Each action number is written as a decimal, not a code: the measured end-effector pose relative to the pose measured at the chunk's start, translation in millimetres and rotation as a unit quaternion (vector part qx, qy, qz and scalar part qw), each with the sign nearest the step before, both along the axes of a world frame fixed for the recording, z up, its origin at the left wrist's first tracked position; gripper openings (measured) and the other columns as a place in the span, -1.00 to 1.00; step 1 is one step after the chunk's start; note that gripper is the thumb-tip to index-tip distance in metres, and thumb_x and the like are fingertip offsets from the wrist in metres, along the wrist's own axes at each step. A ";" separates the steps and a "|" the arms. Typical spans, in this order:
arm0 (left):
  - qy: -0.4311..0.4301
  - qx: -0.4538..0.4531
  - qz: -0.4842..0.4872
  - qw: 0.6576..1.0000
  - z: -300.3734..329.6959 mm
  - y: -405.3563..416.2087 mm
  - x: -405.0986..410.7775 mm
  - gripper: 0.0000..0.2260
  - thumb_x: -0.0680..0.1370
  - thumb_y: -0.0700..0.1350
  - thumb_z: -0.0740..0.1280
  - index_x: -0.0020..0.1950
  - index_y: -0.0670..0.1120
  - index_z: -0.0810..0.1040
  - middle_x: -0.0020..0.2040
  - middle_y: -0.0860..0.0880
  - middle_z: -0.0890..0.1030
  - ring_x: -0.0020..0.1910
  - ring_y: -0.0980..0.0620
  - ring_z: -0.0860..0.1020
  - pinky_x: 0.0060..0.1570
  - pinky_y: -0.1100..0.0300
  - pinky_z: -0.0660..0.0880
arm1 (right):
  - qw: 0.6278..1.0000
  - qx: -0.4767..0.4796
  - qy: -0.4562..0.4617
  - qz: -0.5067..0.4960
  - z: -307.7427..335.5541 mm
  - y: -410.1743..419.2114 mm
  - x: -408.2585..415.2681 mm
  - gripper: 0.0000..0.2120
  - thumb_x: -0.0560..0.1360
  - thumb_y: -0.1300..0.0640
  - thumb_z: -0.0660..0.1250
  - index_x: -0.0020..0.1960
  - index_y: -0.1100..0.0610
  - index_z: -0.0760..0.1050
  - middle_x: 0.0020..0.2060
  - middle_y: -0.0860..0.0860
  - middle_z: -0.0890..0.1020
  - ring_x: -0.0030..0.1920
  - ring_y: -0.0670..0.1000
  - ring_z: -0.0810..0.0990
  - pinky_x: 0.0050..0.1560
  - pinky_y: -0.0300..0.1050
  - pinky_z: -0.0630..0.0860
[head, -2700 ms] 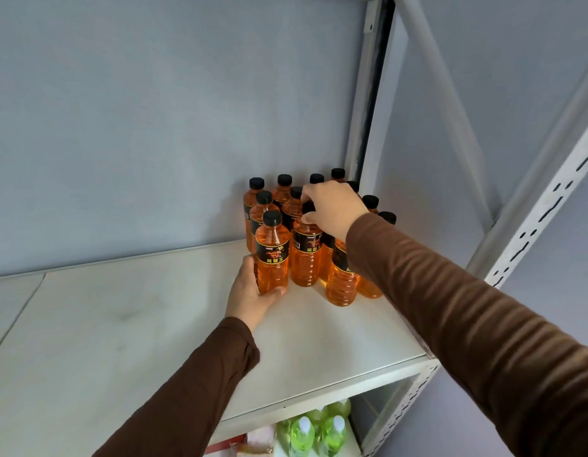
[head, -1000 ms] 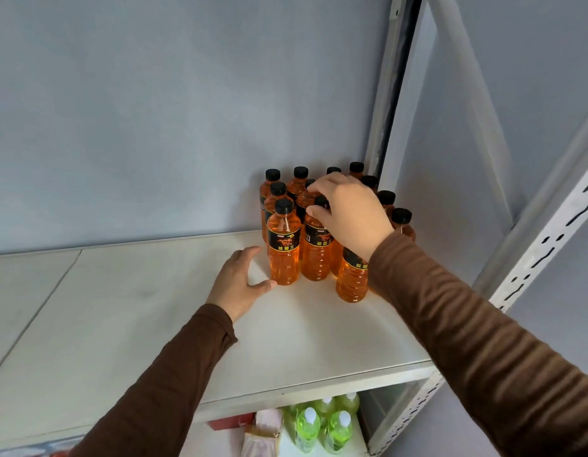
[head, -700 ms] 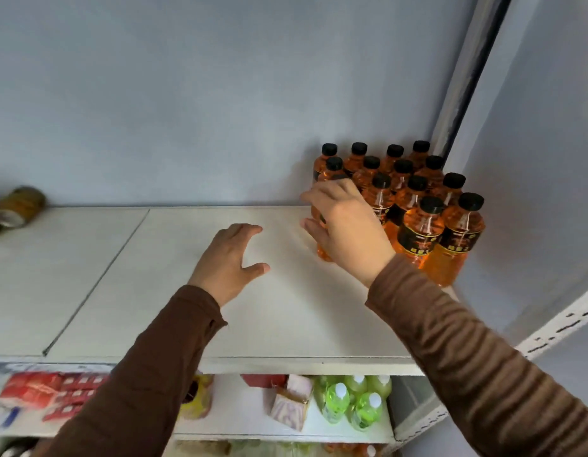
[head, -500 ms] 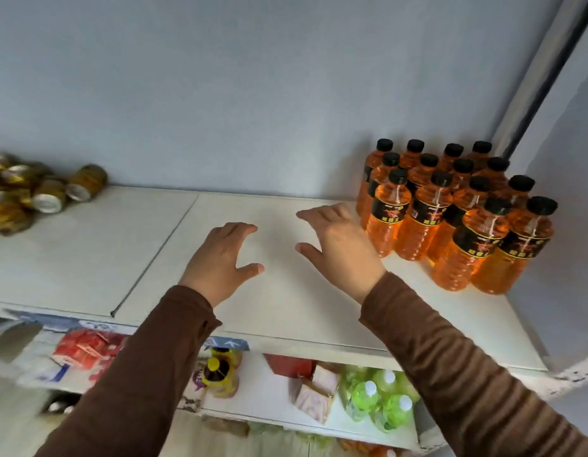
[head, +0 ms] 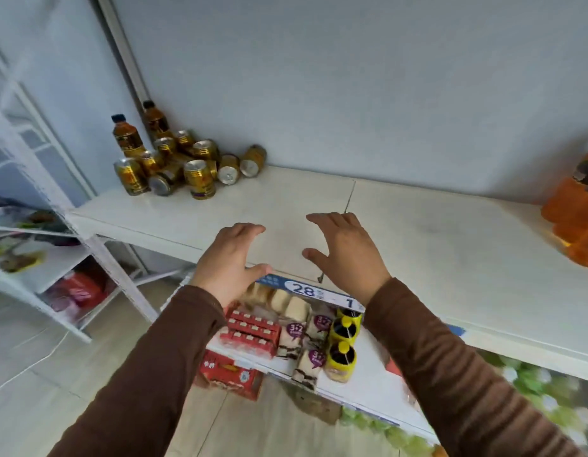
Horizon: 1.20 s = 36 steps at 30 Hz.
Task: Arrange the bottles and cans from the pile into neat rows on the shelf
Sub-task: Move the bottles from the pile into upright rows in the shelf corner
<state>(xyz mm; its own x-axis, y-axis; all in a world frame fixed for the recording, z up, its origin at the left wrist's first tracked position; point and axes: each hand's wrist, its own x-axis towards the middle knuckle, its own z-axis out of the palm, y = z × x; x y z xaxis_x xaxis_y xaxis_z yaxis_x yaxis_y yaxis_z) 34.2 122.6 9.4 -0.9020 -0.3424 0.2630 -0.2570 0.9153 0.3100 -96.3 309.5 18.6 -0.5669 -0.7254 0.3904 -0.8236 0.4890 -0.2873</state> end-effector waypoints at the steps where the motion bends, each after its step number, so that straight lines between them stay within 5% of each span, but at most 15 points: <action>1: 0.002 0.004 0.003 1.000 0.5 -14.6 10.4 -0.41 0.49 0.05 0.46 0.48 0.00 0.35 0.41 0.00 0.41 0.38 -0.01 0.32 0.34 0.10 0.32 | 1.000 -0.001 -0.002 0.003 0.2 -16.7 8.5 -0.44 0.50 -0.09 0.37 0.44 0.03 0.37 0.27 0.00 0.53 0.27 0.10 0.40 0.24 0.02 0.42; 10: 0.043 0.020 0.060 0.997 5.6 -144.4 59.1 -0.40 0.50 0.05 0.44 0.49 0.01 0.33 0.41 0.02 0.40 0.38 0.01 0.31 0.35 0.08 0.32 | 0.999 0.001 0.007 0.039 8.0 -157.2 39.2 -0.46 0.51 -0.11 0.36 0.44 0.00 0.37 0.30 -0.02 0.52 0.27 0.07 0.40 0.23 0.01 0.43; 24: 0.063 0.040 0.113 0.991 25.9 -370.6 26.8 -0.43 0.51 0.10 0.41 0.48 0.03 0.32 0.39 -0.02 0.42 0.36 -0.02 0.36 0.31 0.09 0.31 | 0.997 -0.038 0.000 0.068 29.6 -390.4 -2.4 -0.52 0.51 -0.05 0.38 0.39 0.04 0.43 0.22 0.02 0.56 0.24 0.10 0.45 0.21 -0.01 0.44; 36: 0.095 0.184 0.143 0.968 15.7 -523.0 -38.9 -0.29 0.51 0.17 0.41 0.55 0.03 0.15 0.52 -0.05 0.31 0.46 -0.07 0.34 0.40 -0.04 0.35 | 0.998 -0.042 -0.050 0.000 55.4 -534.9 -42.9 -0.50 0.53 -0.06 0.35 0.40 0.07 0.36 0.25 0.07 0.56 0.22 0.10 0.51 0.17 -0.03 0.45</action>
